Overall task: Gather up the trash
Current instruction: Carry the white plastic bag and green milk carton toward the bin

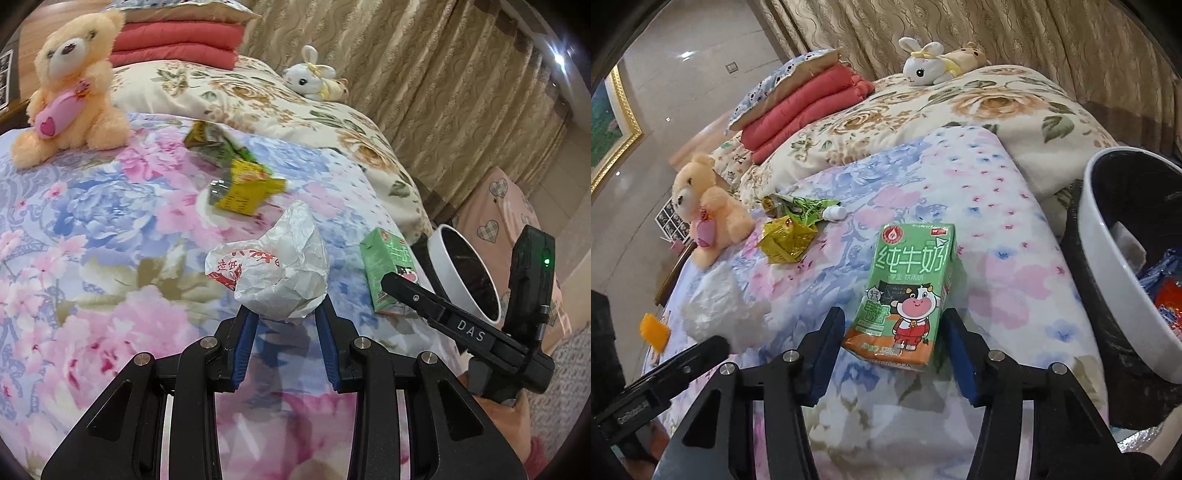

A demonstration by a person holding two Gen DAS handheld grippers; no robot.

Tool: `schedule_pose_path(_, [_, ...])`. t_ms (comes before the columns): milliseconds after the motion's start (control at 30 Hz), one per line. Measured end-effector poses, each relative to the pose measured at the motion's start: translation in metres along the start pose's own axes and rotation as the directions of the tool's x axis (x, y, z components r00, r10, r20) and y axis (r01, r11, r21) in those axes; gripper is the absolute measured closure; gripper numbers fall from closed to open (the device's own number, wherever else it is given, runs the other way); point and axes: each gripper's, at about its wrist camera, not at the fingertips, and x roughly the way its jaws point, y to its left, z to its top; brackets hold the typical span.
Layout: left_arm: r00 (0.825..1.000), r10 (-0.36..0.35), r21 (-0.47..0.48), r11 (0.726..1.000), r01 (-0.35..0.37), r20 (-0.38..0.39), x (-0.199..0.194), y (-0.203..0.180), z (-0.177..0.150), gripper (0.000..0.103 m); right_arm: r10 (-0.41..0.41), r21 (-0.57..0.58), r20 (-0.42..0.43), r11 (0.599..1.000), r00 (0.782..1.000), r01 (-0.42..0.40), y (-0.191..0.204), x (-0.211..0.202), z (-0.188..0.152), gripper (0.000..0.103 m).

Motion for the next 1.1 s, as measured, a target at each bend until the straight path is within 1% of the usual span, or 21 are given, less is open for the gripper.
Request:
schedule_pose_path(133, [1.0, -0.013, 0.028, 1.0, 0.013, -0.01, 0.002, -0.013, -0.004, 0.072, 0.021, 0.001, -0.004, 1.0, 1.0, -0.021, -0.004, -0.008, -0.005, 0.048])
schedule_pose_path(233, [1.0, -0.014, 0.033, 0.999, 0.015, -0.018, 0.004, -0.017, -0.007, 0.072, 0.033, -0.008, -0.036, 0.999, 0.999, -0.033, -0.006, -0.007, -0.008, 0.047])
schedule_pose_path(300, [1.0, -0.012, 0.032, 0.999, 0.012, -0.022, 0.005, -0.017, -0.008, 0.072, 0.006, 0.006, -0.028, 1.0, 1.0, -0.005, -0.009, -0.007, -0.009, 0.045])
schedule_pose_path(333, [1.0, -0.011, 0.03, 0.999, 0.011, -0.023, 0.005, -0.017, -0.009, 0.072, -0.007, 0.017, -0.023, 1.0, 1.0, 0.008, -0.01, -0.006, -0.008, 0.043])
schedule_pose_path(367, [1.0, -0.01, 0.029, 1.0, 0.01, -0.026, 0.006, -0.017, -0.01, 0.072, -0.01, 0.026, -0.019, 1.0, 1.0, 0.01, -0.011, -0.006, -0.007, 0.038])
schedule_pose_path(400, [1.0, -0.008, 0.028, 1.0, 0.009, -0.029, 0.006, -0.016, -0.01, 0.072, -0.018, 0.036, -0.014, 0.999, 1.0, 0.018, -0.012, -0.004, -0.006, 0.037])
schedule_pose_path(500, [0.999, -0.006, 0.028, 1.0, 0.007, -0.036, 0.008, -0.017, -0.012, 0.072, -0.047, 0.016, -0.005, 0.999, 0.999, 0.047, -0.007, 0.002, -0.002, 0.037])
schedule_pose_path(567, [0.999, -0.005, 0.031, 0.999, 0.006, -0.035, 0.008, -0.018, -0.012, 0.072, -0.073, -0.004, -0.01, 0.997, 0.997, 0.073, -0.005, 0.006, -0.001, 0.04])
schedule_pose_path(600, [0.999, -0.006, 0.032, 0.999, 0.007, -0.035, 0.008, -0.018, -0.012, 0.072, -0.079, -0.011, -0.016, 0.997, 0.997, 0.079, -0.004, 0.008, -0.001, 0.049])
schedule_pose_path(733, [0.999, -0.011, 0.042, 0.999, 0.013, -0.033, 0.006, -0.022, -0.013, 0.072, -0.077, -0.033, -0.007, 0.996, 0.997, 0.077, -0.005, 0.001, -0.003, 0.053])
schedule_pose_path(933, [0.999, -0.029, 0.07, 0.997, 0.032, -0.042, 0.01, -0.037, -0.013, 0.072, -0.047, -0.021, 0.026, 0.999, 0.999, 0.047, -0.015, -0.025, -0.004, 0.053])
schedule_pose_path(1100, [0.997, -0.049, 0.11, 0.992, 0.054, -0.052, 0.013, -0.058, -0.013, 0.072, -0.033, -0.005, 0.048, 0.999, 0.998, 0.033, -0.024, -0.045, -0.005, 0.053])
